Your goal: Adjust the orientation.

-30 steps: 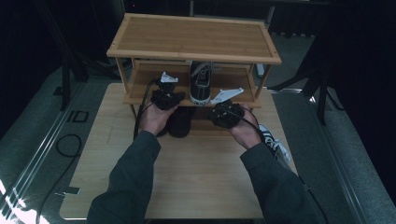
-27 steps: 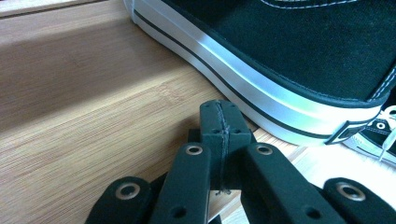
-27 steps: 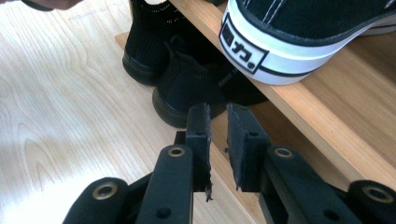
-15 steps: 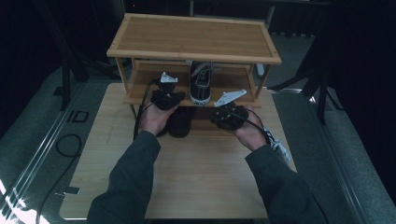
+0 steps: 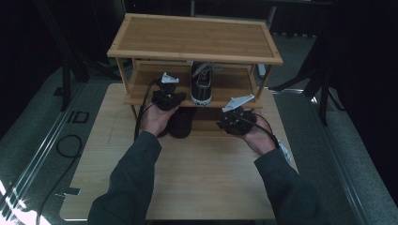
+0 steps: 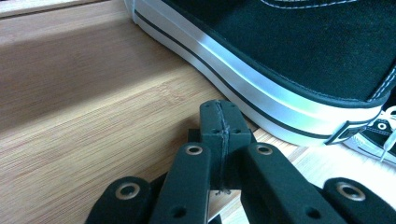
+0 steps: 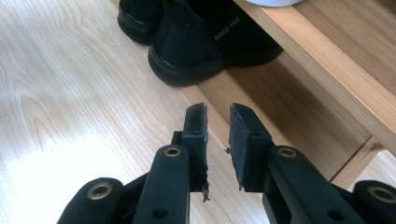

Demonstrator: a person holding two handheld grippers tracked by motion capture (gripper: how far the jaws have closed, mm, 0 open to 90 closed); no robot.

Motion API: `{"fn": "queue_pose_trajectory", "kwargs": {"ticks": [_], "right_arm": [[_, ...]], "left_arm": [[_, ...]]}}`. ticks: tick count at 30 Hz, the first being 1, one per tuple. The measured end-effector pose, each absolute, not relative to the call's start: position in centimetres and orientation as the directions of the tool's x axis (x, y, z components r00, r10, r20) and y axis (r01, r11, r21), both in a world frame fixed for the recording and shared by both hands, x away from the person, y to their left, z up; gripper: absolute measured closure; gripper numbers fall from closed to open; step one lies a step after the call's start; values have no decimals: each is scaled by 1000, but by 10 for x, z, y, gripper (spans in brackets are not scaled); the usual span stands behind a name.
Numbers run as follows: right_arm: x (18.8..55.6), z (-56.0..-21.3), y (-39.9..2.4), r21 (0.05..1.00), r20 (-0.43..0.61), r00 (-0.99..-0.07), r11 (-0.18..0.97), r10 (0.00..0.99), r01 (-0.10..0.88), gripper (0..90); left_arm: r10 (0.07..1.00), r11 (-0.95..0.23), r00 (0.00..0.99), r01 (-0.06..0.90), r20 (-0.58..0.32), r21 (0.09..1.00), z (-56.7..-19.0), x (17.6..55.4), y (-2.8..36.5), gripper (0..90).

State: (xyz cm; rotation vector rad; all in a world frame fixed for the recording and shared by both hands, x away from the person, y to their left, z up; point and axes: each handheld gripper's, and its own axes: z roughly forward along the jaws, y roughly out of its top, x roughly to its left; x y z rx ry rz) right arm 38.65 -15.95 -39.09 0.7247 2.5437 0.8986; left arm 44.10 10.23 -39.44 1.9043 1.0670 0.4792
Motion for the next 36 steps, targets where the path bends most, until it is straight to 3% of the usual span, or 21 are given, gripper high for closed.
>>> {"fn": "queue_pose_trajectory", "kwargs": {"ticks": [36], "right_arm": [[384,-405,-226,624,-149,-748,648,647,437,767]], "left_arm": [[826,-246,558,486,-82,838,-395,441,102,900]]}}
